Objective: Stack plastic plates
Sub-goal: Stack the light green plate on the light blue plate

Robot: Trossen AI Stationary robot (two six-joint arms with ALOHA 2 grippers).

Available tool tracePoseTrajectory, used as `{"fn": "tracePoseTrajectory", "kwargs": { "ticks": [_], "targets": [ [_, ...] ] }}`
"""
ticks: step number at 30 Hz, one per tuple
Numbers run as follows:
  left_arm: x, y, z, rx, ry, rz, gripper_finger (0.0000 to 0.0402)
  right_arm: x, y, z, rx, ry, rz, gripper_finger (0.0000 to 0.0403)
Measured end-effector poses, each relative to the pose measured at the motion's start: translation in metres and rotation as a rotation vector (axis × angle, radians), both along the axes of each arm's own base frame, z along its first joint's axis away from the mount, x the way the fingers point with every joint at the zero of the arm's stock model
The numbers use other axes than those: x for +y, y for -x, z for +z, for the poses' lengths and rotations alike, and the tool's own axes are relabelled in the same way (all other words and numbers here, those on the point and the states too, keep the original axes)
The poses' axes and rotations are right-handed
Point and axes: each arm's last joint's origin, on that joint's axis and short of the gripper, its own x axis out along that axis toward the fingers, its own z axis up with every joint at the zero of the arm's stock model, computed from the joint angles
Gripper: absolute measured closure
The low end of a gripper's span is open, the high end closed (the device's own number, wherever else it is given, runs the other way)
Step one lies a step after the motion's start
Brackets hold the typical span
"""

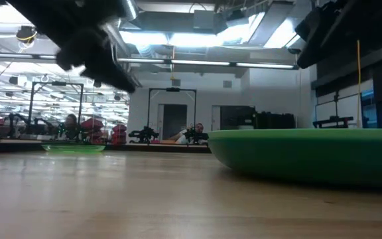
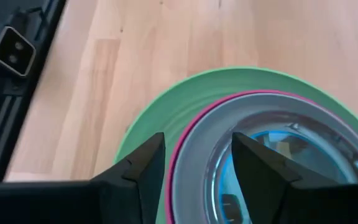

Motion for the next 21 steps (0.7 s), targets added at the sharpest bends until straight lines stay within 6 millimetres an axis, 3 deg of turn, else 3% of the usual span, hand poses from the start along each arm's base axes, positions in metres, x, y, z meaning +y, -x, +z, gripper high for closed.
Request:
{"fn": "tracePoseTrajectory", "kwargs": {
  "ticks": [9,21],
  "targets": [
    [0.062,0.011,-0.016,0.231,0.175,0.279,0.0214,-0.001,0.0,0.0,-0.011,0.027,-0.015,0.0226],
    [0.124,0.04,-0.023,0.436,0.229,0.645,0.0214,-0.002,0.0,0.0,-0.018,0.041,-0.024,0.0226]
  ]
}}
